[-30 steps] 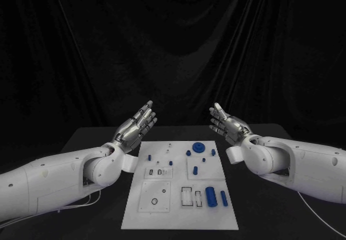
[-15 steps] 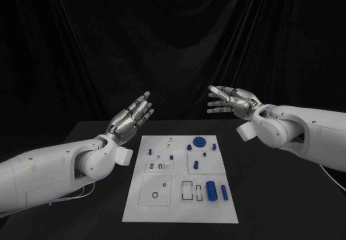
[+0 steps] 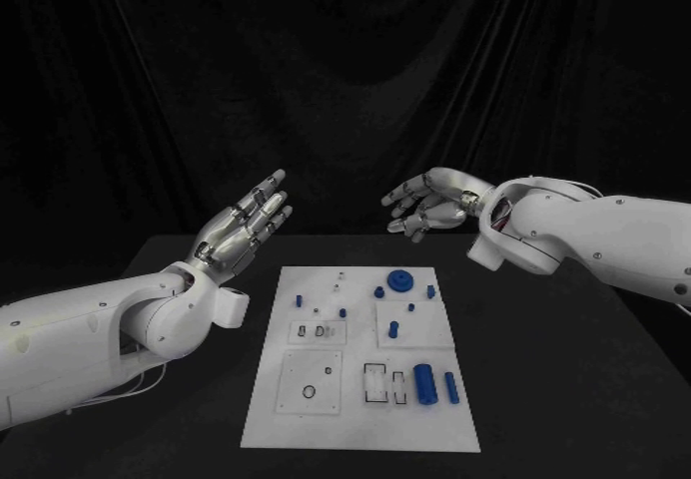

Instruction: Assemble the parts on the task board

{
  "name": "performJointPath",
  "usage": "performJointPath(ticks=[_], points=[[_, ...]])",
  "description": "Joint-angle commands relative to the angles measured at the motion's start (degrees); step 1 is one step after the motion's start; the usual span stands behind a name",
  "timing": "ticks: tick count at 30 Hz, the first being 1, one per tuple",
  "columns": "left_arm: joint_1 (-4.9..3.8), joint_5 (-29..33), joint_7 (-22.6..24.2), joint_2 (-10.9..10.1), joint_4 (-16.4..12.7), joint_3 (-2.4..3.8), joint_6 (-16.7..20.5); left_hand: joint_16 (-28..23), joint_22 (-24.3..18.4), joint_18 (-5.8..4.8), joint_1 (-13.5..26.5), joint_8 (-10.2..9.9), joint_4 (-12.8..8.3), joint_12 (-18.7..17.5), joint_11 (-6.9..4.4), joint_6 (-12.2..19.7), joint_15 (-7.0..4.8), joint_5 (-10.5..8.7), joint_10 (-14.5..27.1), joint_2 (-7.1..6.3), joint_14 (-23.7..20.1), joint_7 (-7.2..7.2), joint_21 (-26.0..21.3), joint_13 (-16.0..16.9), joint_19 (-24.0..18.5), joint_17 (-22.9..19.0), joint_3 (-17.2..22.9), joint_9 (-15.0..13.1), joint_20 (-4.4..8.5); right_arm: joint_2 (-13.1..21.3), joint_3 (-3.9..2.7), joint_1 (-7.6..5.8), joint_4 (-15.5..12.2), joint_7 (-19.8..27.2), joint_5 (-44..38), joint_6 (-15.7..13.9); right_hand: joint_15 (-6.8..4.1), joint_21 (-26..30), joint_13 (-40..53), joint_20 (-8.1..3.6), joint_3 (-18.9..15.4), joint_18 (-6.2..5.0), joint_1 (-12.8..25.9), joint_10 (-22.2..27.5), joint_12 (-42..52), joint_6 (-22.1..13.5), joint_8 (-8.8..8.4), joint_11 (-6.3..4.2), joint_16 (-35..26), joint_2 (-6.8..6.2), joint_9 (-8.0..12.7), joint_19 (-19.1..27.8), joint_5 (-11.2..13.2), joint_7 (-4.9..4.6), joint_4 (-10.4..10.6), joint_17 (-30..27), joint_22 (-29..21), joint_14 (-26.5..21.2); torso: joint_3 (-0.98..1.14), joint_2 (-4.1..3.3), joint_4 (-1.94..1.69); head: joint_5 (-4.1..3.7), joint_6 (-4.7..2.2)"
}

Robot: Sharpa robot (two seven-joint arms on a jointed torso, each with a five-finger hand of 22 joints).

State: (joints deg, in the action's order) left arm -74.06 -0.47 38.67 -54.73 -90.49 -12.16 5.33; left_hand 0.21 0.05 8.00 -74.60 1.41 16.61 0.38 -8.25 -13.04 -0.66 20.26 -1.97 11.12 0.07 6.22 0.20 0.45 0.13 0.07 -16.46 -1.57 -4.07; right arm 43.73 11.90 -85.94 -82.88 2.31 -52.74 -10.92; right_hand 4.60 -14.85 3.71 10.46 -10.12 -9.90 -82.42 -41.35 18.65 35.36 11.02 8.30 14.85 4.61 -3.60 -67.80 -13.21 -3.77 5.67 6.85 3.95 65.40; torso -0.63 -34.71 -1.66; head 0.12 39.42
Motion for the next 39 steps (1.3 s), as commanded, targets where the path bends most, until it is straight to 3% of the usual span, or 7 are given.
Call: performJointPath(ticks=[1, 8, 14, 16, 19, 25, 39], points=[[-0.61, -1.68, 4.91, -0.30, -1.05, 0.03, 1.19, -0.21, 0.26, 1.09, -0.89, 0.28, 0.06, 0.12, 0.39, -0.63, 0.73, 1.27, -0.36, 0.04, -0.07, -0.20, 0.21, 0.06, 0.32, -0.07, 0.39, -0.13, -1.34, -0.50, -0.03, -0.21, -0.18, -4.31, -25.57, 2.27, -2.14, -0.60, 0.01, -2.58, 2.64, -0.66, -2.15, -3.20, -1.66, 5.38, 0.74, -1.79, 0.16, -0.37, -0.55, -5.91, 0.83, 0.77, -1.48, 0.74, 0.27, 6.01, -0.44, -1.56, -0.88, -0.02, -0.60], [-1.34, -1.75, 4.79, -1.11, -2.56, 0.03, 1.40, -0.21, 0.34, 1.49, -1.50, 0.31, 0.08, 0.13, 0.62, -0.87, 1.13, 2.47, -0.42, 0.07, -0.07, -0.45, 0.35, 0.07, 0.49, -0.07, 0.57, -0.15, -2.13, -1.57, -0.03, -0.35, -1.31, -2.08, -46.73, 2.55, -6.43, -5.17, 0.14, -6.39, 5.68, -0.56, -3.72, -10.32, -4.20, 10.17, 0.38, -5.17, 4.29, -1.87, -1.20, -16.06, 1.24, 3.21, -3.26, 4.97, 2.74, 18.51, -1.36, -3.28, -2.14, -0.68, -1.27], [-1.68, -1.77, 4.68, -1.13, -2.85, 0.03, 1.00, -0.19, 0.43, 1.71, -1.90, 0.28, 0.08, 0.11, 0.60, -0.72, 1.36, 3.13, -0.34, 0.15, -0.02, -0.47, 0.50, 0.05, 0.69, -0.05, 0.71, -0.13, -2.60, -2.20, -0.03, -0.27, -2.28, -0.37, -53.91, 2.38, -7.14, -11.07, 0.25, -7.21, 8.50, -0.17, -2.05, -12.28, -7.88, 9.68, -2.34, -6.00, 12.58, -3.70, -1.80, -17.04, 1.56, 4.14, -2.81, 12.93, 7.48, 19.82, -1.92, -4.59, -3.23, -1.80, -1.77], [-1.74, -1.77, 4.55, -1.02, -2.80, 0.03, 0.57, -0.17, 0.46, 1.79, -2.08, 0.28, 0.08, 0.11, 0.66, -0.73, 1.49, 3.46, -0.35, 0.25, 0.01, -0.52, 0.55, 0.06, 0.75, -0.03, 0.81, -0.13, -2.80, -2.59, -0.03, 0.00, -2.15, 0.06, -55.03, 2.35, -7.68, -23.10, 0.43, -7.75, 9.75, 1.02, -1.00, -12.13, -9.27, 9.14, -3.42, -6.35, 19.65, -4.67, -1.97, -16.52, 1.87, 4.35, -2.58, 18.23, 20.45, 18.26, -1.99, -4.85, -3.32, -1.82, -1.73], [-1.78, -1.77, 4.42, -0.84, -2.68, 0.03, 0.00, -0.04, 0.64, 2.03, -2.68, 0.30, 0.11, 0.11, 1.10, -0.89, 2.27, 4.37, -0.35, 0.58, 0.33, -0.95, 0.86, 0.06, 1.15, 0.09, 1.10, -0.15, -3.61, -2.87, -0.03, 0.50, -1.87, 0.33, -55.71, 2.17, -7.56, -29.72, 0.94, -7.65, 10.36, 1.60, 0.74, -13.84, -8.94, 8.93, -4.02, -6.11, 23.48, -5.38, -2.15, -15.51, 3.17, 4.06, -1.64, 20.91, 27.56, 17.75, -2.17, -5.20, -3.56, -1.88, -1.76], [-1.81, -1.77, 4.20, -0.63, -2.39, 0.03, -0.84, 0.02, 0.72, 2.13, -2.94, 0.28, 0.12, 0.08, 1.11, -0.72, 2.66, 4.82, -0.20, 0.73, 0.51, -0.97, 1.03, 0.03, 1.39, 0.14, 1.20, -0.13, -4.10, -2.99, -0.03, 1.89, -1.26, 0.55, -56.28, 2.44, -8.06, -38.50, 1.06, -7.87, 11.71, 2.19, 1.44, -12.71, -10.07, 9.29, -4.46, -6.30, 29.18, -6.29, -2.52, -14.01, 3.08, 3.60, -1.33, 26.49, 37.40, 17.88, -2.31, -5.52, -3.77, -1.92, -0.97], [-1.81, -1.77, 3.76, -0.47, -1.69, 0.02, -2.34, 0.00, 0.70, 2.17, -3.19, 0.25, 0.13, 0.04, 1.05, -0.53, 2.75, 5.55, 0.04, 1.07, 0.48, -1.06, 1.02, -0.02, 1.38, 0.13, 1.40, -0.11, -4.27, -2.81, -0.03, 4.42, 0.01, 0.10, -56.50, 3.64, -8.14, -43.61, 1.23, -7.88, 13.53, 2.45, 1.74, -11.29, -11.48, 10.27, -4.55, -6.18, 33.60, -7.21, -3.58, -11.25, -1.04, 4.04, -1.70, 30.80, 43.54, 16.34, -2.19, -5.59, -3.73, -2.33, 0.93]])
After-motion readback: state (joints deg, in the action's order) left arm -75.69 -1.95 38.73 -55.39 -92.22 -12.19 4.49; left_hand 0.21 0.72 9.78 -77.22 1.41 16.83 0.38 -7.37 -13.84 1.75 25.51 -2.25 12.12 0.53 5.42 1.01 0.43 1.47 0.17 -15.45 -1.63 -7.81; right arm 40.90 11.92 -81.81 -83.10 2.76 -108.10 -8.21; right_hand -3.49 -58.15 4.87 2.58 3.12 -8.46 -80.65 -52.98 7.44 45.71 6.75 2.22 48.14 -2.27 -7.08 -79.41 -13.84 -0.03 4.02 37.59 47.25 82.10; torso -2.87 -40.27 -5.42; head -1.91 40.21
